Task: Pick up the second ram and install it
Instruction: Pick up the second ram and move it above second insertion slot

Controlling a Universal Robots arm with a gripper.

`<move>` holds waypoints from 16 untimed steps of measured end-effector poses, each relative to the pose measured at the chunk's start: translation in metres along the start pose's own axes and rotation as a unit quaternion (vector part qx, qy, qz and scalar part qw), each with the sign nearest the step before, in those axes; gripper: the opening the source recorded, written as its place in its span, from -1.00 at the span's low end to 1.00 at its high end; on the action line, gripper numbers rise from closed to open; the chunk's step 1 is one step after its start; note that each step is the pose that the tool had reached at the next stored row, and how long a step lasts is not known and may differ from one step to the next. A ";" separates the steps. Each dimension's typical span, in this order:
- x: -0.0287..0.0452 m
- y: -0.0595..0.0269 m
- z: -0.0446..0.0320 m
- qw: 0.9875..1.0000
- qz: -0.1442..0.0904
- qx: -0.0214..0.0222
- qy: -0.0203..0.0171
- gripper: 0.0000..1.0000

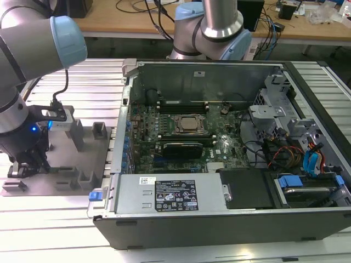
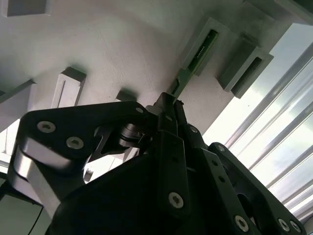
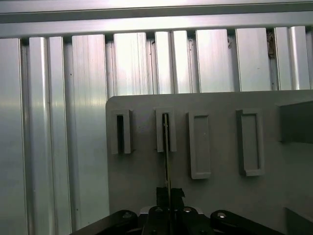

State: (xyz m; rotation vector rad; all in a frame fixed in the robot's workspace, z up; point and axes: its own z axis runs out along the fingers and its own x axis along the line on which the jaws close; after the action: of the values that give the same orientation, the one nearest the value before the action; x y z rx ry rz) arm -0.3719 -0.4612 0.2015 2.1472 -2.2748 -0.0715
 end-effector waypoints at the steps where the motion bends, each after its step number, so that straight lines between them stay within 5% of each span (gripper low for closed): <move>1: 0.0000 0.0000 0.0000 1.000 0.000 0.000 0.000 -0.78; 4: 0.0000 0.0000 -0.0002 1.000 0.000 0.000 -0.001 -0.78; 16: -0.0005 0.0010 -0.0227 1.000 0.000 0.000 -0.007 -0.78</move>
State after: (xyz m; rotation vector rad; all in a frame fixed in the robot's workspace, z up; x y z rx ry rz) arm -0.3719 -0.4612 0.2242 2.1535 -2.2808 -0.0868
